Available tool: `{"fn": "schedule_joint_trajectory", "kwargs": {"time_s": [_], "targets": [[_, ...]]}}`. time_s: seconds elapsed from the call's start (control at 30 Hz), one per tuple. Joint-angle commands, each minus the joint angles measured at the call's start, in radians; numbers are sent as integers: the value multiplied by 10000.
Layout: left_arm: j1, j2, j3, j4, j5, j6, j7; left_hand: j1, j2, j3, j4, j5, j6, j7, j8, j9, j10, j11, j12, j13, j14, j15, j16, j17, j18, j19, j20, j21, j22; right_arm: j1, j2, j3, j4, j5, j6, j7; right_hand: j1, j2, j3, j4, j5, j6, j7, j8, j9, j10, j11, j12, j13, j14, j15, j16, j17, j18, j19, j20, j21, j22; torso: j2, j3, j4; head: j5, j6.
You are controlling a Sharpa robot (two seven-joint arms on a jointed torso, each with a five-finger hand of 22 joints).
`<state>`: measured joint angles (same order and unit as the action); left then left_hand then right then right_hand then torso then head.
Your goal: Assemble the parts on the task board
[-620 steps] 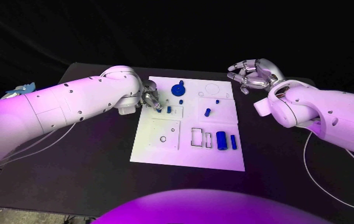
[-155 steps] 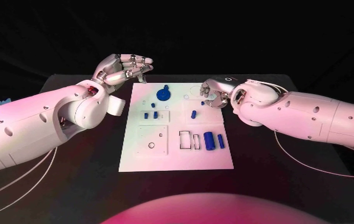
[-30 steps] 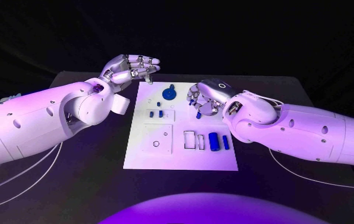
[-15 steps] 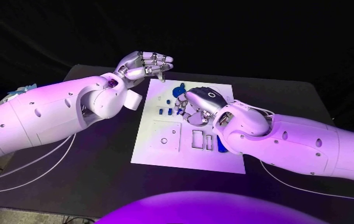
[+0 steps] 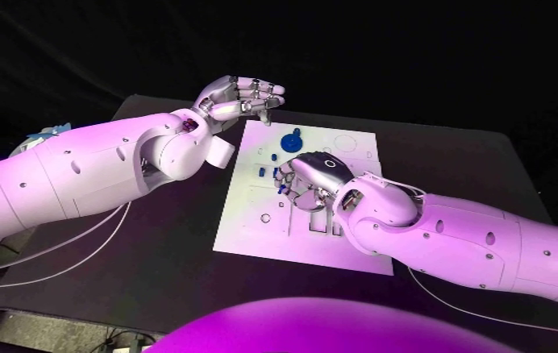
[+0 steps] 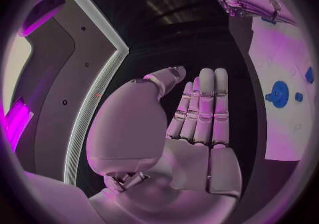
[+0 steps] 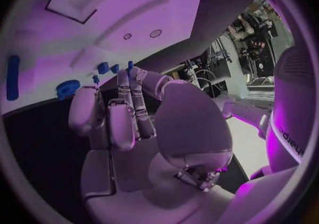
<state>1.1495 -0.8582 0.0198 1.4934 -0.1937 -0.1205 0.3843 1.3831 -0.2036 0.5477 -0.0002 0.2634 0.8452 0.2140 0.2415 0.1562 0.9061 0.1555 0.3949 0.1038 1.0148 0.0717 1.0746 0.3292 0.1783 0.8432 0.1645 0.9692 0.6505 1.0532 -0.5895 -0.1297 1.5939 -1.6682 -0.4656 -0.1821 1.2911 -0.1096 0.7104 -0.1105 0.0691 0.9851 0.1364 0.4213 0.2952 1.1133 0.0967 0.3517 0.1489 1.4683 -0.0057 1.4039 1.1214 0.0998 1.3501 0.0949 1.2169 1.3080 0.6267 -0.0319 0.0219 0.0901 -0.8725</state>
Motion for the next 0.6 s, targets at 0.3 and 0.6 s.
{"fn": "schedule_joint_trajectory", "kwargs": {"time_s": [0.3, 0.6], "targets": [[4, 58, 10, 11, -28, -30, 140, 13, 32, -48, -39, 30, -95, 85, -36, -18, -100, 3, 76, 5, -70, 22, -35, -8, 41, -98, 4, -34, 6, -163, 160, -37, -404, -28, 540, 160, -125, 3, -105, -16, 82, -20, 50, 22, 15, 283, -297, -65, 10, 143, -43, -11, 5, -132, 83, -1, 57, 426, 8, 14, 1, 136, -1], [4, 75, 10, -8, -28, -16, 134, 13, 32, -48, -39, 30, -95, 85, -36, -18, -100, 3, 76, 5, -70, 22, -35, -8, 41, -98, 4, -34, 6, -207, 148, -47, -444, -27, 642, 172, -136, 4, -120, -10, 93, -18, 50, 23, 17, 285, -297, -70, 11, 145, -41, -9, 12, -135, 88, 1, 64, 432, 4, 16, -20, 188, -1]]}}
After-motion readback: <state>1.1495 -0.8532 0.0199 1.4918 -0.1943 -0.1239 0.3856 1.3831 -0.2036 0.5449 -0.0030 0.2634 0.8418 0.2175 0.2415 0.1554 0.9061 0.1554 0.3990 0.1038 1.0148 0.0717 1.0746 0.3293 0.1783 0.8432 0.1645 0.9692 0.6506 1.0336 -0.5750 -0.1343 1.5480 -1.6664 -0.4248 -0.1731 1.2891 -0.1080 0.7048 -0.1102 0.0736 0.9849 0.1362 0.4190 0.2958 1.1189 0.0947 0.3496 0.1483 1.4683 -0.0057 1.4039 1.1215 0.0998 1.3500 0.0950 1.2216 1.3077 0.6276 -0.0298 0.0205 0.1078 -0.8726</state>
